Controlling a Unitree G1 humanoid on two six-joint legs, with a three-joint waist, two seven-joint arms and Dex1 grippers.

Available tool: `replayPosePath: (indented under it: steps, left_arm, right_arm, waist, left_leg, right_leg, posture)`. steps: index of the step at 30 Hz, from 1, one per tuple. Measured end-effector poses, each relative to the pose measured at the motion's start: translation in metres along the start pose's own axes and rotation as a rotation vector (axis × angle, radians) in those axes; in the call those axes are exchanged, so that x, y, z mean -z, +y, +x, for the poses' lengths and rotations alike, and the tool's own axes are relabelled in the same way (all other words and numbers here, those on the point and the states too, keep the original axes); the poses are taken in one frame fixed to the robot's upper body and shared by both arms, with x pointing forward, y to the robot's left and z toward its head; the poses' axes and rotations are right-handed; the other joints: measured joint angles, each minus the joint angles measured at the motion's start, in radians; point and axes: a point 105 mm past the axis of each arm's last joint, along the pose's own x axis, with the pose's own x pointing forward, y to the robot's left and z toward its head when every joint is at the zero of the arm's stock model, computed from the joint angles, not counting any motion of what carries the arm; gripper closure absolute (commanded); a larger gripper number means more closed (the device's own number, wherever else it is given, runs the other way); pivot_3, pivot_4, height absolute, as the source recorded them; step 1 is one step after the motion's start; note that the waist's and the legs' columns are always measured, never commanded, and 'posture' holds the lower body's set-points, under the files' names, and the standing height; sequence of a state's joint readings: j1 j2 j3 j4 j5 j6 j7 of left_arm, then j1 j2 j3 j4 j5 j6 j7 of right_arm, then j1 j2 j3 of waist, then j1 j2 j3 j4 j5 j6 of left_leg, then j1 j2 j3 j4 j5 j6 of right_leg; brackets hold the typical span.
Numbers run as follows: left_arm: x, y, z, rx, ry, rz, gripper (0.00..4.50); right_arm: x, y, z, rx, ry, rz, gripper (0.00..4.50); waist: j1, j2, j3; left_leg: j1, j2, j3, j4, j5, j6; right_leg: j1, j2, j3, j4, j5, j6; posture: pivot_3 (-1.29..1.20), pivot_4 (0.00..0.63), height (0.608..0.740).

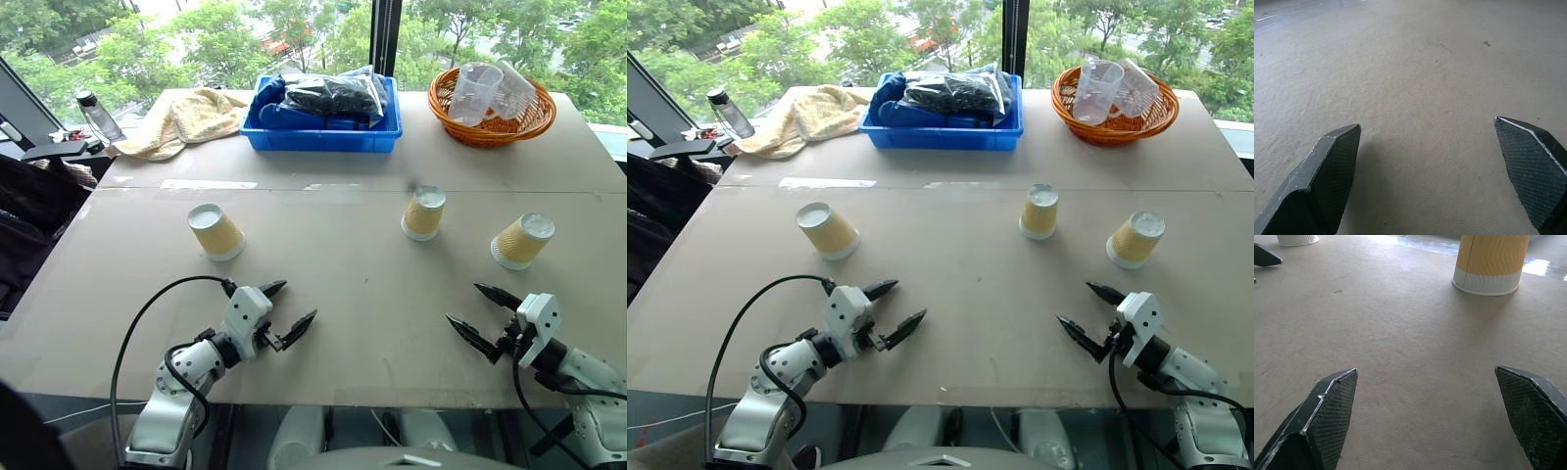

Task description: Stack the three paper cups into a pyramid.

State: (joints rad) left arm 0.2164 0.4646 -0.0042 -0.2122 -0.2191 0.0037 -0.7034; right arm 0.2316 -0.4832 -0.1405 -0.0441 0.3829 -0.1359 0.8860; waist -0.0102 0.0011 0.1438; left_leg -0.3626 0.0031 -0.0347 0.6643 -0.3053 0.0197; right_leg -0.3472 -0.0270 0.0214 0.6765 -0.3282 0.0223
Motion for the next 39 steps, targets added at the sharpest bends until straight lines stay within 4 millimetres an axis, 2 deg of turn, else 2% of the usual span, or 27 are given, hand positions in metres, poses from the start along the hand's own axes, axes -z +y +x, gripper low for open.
replayPosePath:
  steps: [25, 29, 31, 34, 36, 39]
  left_arm:
    - [0.000, -0.001, -0.003, 0.034, -0.028, -0.016, 0.00]
    - [-0.005, 0.005, -0.008, 0.016, -0.062, -0.012, 0.00]
    - [-0.017, 0.023, -0.013, -0.080, -0.126, 0.016, 0.00]
    - [-0.032, 0.047, -0.028, -0.252, -0.207, 0.058, 0.00]
    - [-0.034, 0.056, -0.039, -0.351, -0.232, 0.061, 0.00]
    - [-0.032, 0.078, -0.060, -0.602, -0.280, -0.009, 0.00]
  right_arm:
    - [-0.005, -0.001, 0.004, -0.028, -0.021, -0.009, 0.06]
    - [-0.012, 0.002, 0.007, -0.057, -0.060, -0.019, 0.06]
    - [-0.027, 0.010, 0.011, -0.112, -0.121, -0.029, 0.06]
    - [-0.061, 0.025, 0.018, -0.213, -0.234, -0.050, 0.06]
    - [-0.078, 0.033, 0.021, -0.268, -0.276, -0.048, 0.06]
    - [-0.096, 0.040, 0.026, -0.325, -0.318, -0.047, 0.06]
  waist:
    - [0.000, 0.001, 0.001]
    - [-0.001, 0.000, 0.004]
    - [-0.001, 0.000, 0.008]
    - [-0.004, -0.001, 0.009]
    - [-0.004, -0.001, 0.009]
    - [0.002, -0.006, 0.012]
  left_leg:
    - [0.000, 0.000, 0.000, -0.006, 0.000, 0.000]
    - [-0.001, 0.000, 0.000, -0.006, 0.000, 0.000]
    - [-0.002, 0.000, 0.000, -0.006, 0.000, 0.000]
    - [-0.003, 0.000, 0.000, -0.006, 0.000, 0.000]
    - [-0.005, 0.000, 0.000, -0.006, 0.000, 0.000]
    - [-0.007, 0.000, -0.002, -0.006, 0.000, 0.000]
  right_leg:
    - [0.000, 0.000, 0.000, -0.006, 0.000, 0.000]
    - [-0.001, 0.000, -0.001, -0.006, 0.000, 0.000]
    - [-0.002, 0.000, -0.001, -0.005, 0.000, 0.000]
    - [-0.003, 0.000, -0.001, -0.006, 0.000, 0.000]
    - [-0.003, 0.000, -0.001, -0.008, 0.000, 0.001]
    - [-0.004, 0.000, -0.004, -0.010, 0.000, 0.001]
  posture:
    - [0.00, 0.150, 0.740]
    - [0.00, 0.150, 0.740]
    - [0.00, 0.150, 0.740]
    - [0.00, 0.150, 0.740]
    - [0.00, 0.150, 0.740]
    - [0.00, 0.150, 0.740]
